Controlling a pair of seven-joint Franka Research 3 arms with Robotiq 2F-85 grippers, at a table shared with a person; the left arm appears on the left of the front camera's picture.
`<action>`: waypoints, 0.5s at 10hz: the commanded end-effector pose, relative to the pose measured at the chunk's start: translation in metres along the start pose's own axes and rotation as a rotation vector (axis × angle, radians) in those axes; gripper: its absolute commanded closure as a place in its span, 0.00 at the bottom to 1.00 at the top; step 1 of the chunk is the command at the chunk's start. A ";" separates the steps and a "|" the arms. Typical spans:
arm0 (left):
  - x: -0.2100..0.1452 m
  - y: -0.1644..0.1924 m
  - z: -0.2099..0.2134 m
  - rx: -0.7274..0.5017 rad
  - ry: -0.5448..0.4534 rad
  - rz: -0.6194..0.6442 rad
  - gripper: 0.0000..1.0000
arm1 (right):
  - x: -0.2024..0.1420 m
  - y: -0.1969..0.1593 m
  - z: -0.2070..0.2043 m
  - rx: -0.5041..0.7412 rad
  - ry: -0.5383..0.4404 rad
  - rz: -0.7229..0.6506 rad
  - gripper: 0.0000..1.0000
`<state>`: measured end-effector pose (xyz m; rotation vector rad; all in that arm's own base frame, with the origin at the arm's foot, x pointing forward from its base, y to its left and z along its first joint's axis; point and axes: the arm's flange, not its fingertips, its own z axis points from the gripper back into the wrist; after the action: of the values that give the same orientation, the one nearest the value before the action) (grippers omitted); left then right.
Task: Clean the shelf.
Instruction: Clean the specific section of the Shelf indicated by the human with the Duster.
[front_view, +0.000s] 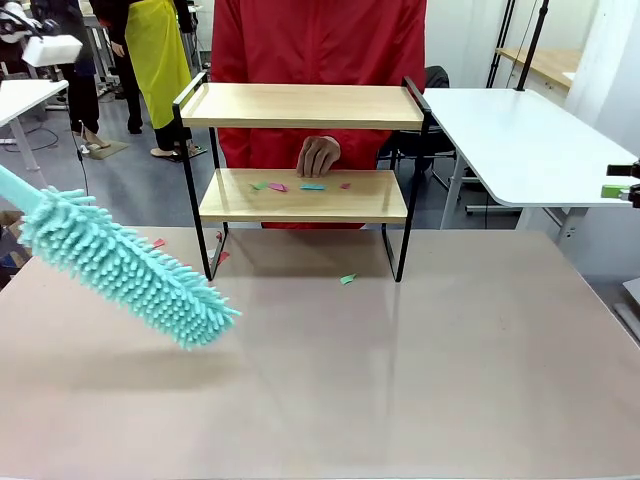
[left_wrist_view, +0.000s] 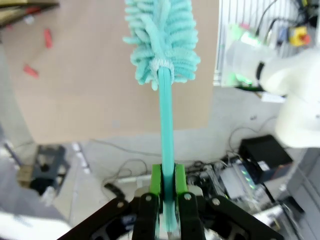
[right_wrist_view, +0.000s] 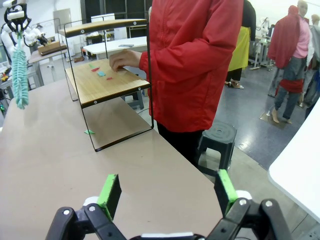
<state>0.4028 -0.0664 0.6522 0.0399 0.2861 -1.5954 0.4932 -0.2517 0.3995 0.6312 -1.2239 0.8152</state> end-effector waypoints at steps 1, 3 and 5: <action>0.010 -0.007 -0.020 0.024 -0.189 -0.035 0.87 | 0.004 0.000 -0.001 0.000 -0.002 0.006 0.00; 0.041 -0.017 -0.028 0.078 -0.333 -0.020 0.87 | 0.004 0.000 -0.001 0.000 -0.002 0.006 0.00; 0.071 -0.021 -0.026 0.095 -0.471 0.026 0.87 | 0.004 0.000 -0.001 0.000 -0.002 0.006 0.00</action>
<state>0.3827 -0.1212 0.6237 -0.2336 -0.0861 -1.5823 0.4931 -0.2517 0.3995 0.6312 -1.2239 0.8151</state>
